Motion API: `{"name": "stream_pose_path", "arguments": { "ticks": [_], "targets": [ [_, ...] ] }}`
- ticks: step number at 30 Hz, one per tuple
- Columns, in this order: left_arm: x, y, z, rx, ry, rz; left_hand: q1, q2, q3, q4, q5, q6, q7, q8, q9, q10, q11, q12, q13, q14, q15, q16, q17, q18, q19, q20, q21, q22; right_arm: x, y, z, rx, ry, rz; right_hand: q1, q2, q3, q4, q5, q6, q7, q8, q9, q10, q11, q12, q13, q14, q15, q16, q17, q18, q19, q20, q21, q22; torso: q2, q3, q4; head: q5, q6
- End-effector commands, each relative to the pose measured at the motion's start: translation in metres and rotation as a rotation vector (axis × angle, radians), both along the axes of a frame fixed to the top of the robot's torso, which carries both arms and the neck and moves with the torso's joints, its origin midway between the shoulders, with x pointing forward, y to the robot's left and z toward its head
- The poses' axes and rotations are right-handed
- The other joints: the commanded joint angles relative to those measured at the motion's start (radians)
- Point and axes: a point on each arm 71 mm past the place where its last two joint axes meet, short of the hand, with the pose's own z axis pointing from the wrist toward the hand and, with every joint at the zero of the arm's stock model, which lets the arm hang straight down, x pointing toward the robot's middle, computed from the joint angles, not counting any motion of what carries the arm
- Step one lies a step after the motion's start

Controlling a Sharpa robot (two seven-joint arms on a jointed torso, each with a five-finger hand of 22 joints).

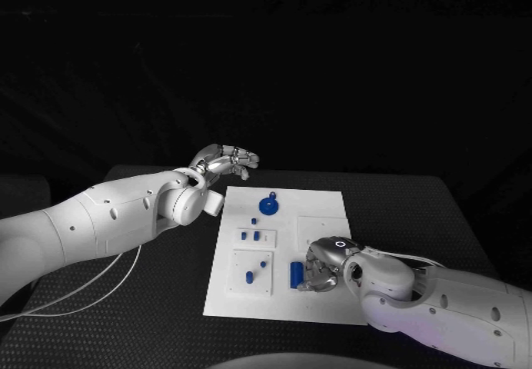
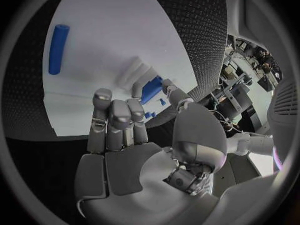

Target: Assemble the parts on the task board

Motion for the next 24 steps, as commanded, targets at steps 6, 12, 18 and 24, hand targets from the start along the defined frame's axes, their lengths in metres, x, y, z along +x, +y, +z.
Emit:
{"name": "stream_pose_path", "arguments": {
  "ticks": [6, 12, 18, 24],
  "targets": [
    [0.0, 0.0, 0.001, -0.009, 0.0, -0.009, -0.01, 0.003, 0.001, 0.005, 0.002, -0.006, -0.002, 0.005, -0.001, -0.002, 0.005, 0.0, -0.001, 0.002, 0.002, -0.004, 0.001, 0.015, 0.009, 0.0, -0.005, 0.002, -0.004, -0.007, 0.002, 0.065, 0.04, -0.014, -0.038, -0.047, -0.043, -0.009, 0.007, -0.007, 0.008, -0.009, -0.001, -0.025, 0.005, -0.024, -0.012, 0.0, -0.004, -0.006, 0.0, 0.015, -0.009, -0.005, -0.005, 0.002, 0.0, 0.0006, -0.0009, 0.0, 0.004],
    [0.0, 0.001, 0.001, -0.008, 0.0, -0.007, -0.01, 0.002, 0.0, 0.005, 0.002, -0.006, -0.002, 0.006, -0.001, -0.002, 0.005, 0.0, -0.001, 0.002, 0.002, -0.004, 0.002, 0.015, 0.009, 0.0, -0.006, 0.002, -0.003, -0.015, 0.013, 0.139, 0.039, -0.051, -0.059, -0.047, -0.093, -0.036, 0.008, -0.013, 0.01, -0.016, 0.0, -0.039, 0.006, -0.04, -0.021, -0.001, -0.004, -0.007, 0.001, 0.015, -0.014, -0.007, -0.008, 0.002, 0.0, 0.0007, -0.0014, -0.002, 0.012],
    [-0.001, -0.001, 0.001, -0.011, 0.001, -0.012, -0.01, 0.002, 0.0, 0.005, 0.002, -0.006, -0.002, 0.006, -0.001, -0.002, 0.005, 0.0, -0.001, 0.002, 0.002, -0.005, 0.002, 0.015, 0.009, 0.0, -0.006, 0.002, 0.01, -0.041, 0.024, 0.149, 0.047, -0.137, -0.095, -0.033, -0.149, -0.067, 0.007, -0.019, 0.009, -0.019, 0.005, -0.044, 0.005, -0.042, -0.019, -0.004, -0.005, -0.006, 0.004, 0.015, -0.02, -0.013, -0.014, 0.001, 0.0, 0.0002, -0.0015, -0.006, 0.021],
    [-0.002, -0.001, 0.001, -0.013, 0.001, -0.016, -0.01, 0.002, 0.001, 0.005, 0.002, -0.006, -0.002, 0.006, -0.001, -0.002, 0.005, 0.0, -0.001, 0.002, 0.002, -0.005, 0.002, 0.015, 0.009, 0.0, -0.006, 0.002, 0.025, -0.084, 0.025, 0.138, 0.158, -0.284, -0.038, 0.046, -0.137, -0.105, 0.007, -0.055, 0.021, -0.033, 0.009, -0.018, 0.016, -0.009, 0.012, -0.001, 0.004, -0.002, 0.006, 0.015, -0.013, -0.018, -0.01, 0.003, 0.0, -0.0001, 0.0, -0.018, 0.026]
  ]
}}
